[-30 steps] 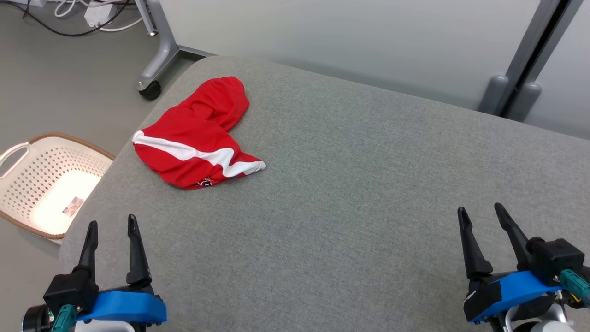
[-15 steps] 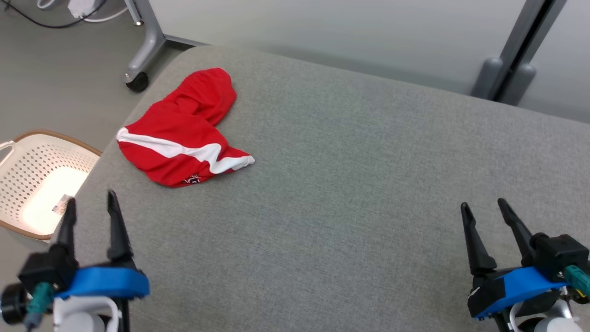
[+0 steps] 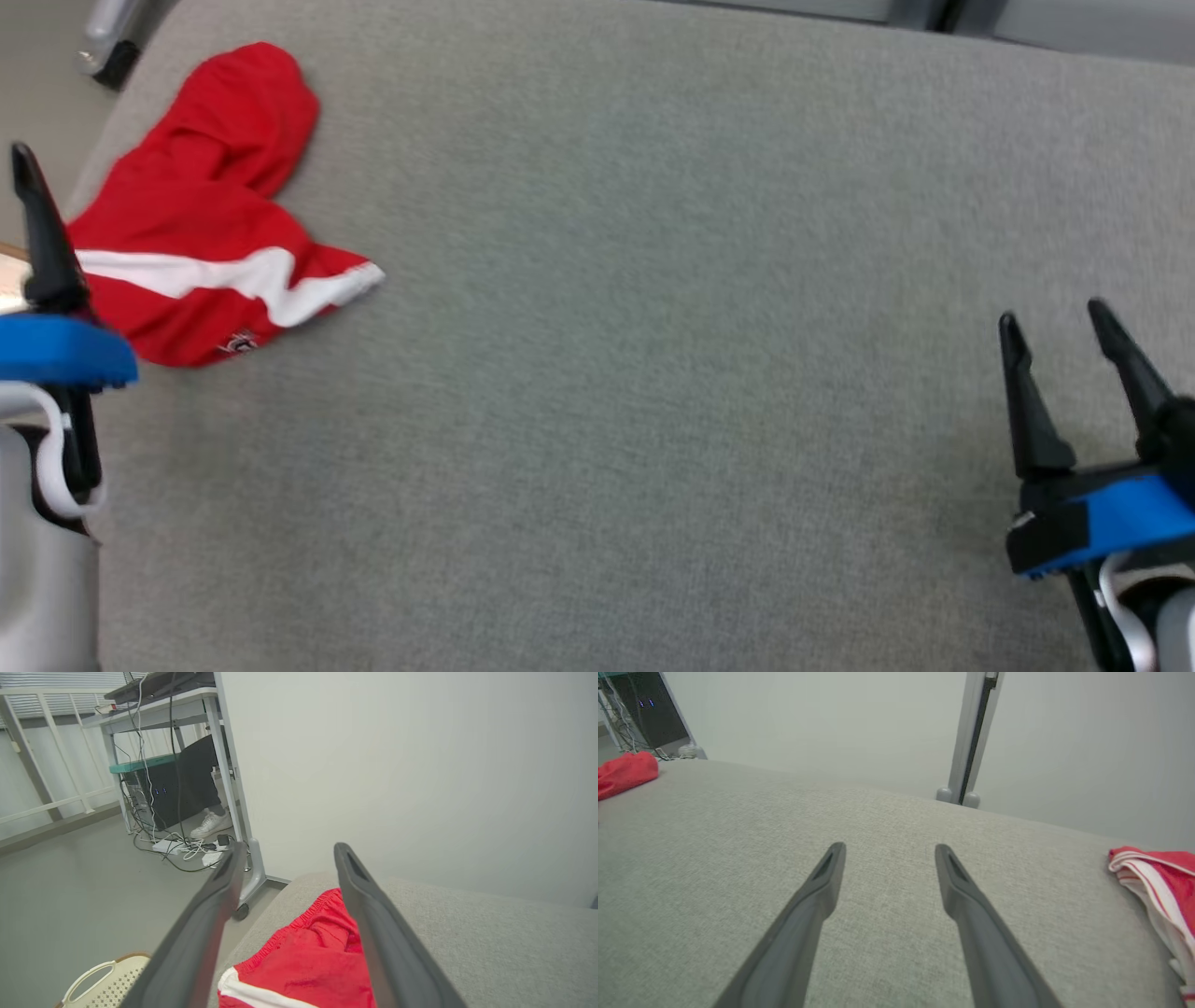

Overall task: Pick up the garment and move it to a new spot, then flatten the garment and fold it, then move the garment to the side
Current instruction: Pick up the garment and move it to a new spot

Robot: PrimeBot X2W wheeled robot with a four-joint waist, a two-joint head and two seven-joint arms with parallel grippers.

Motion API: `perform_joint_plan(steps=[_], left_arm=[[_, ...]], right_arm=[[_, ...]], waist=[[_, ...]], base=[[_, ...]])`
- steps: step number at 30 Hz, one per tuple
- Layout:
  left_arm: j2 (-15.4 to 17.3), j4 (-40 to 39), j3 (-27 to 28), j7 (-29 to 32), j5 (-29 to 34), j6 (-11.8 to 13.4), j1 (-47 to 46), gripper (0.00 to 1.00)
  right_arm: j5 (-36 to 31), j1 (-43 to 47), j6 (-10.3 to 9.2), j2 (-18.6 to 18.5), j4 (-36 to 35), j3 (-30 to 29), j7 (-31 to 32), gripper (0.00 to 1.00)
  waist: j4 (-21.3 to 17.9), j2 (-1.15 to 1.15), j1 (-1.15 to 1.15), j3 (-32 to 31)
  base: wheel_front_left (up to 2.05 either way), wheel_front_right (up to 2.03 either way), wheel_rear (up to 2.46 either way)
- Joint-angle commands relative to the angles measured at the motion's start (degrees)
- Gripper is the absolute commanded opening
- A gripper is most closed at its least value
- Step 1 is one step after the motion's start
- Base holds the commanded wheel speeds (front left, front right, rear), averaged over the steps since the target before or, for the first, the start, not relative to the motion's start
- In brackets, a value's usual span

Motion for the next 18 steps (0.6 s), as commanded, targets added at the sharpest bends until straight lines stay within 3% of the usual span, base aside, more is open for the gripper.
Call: perform_joint_plan(steps=[1,9,18], left_arm=[[1.3,2.3,-0.2,1.2,-0.2,-0.9,-3.3,1.00],[3.8,13.9,-1.9,5.5,-1.1,-4.1,-13.3,1.00],[2.1,30.8,-4.6,11.6,-3.4,-6.7,-19.3,1.00]], right_arm=[[-0.4,-0.8,0.02,-0.8,-1.8,-0.7,0.7,1.00],[-0.8,-0.9,0.02,-1.8,-7.2,-2.9,3.0,1.00],[-0.7,-1.8,0.02,-2.5,-9.1,-3.3,3.8,1.00]], waist=[[-0.8,0.00,-0.02,2.3],[-3.4,0.00,-0.02,8.5],[-4.3,0.00,-0.02,10.7]], base=[[0.00,0.00,0.00],[0.00,0.00,0.00],[0.00,0.00,0.00]])
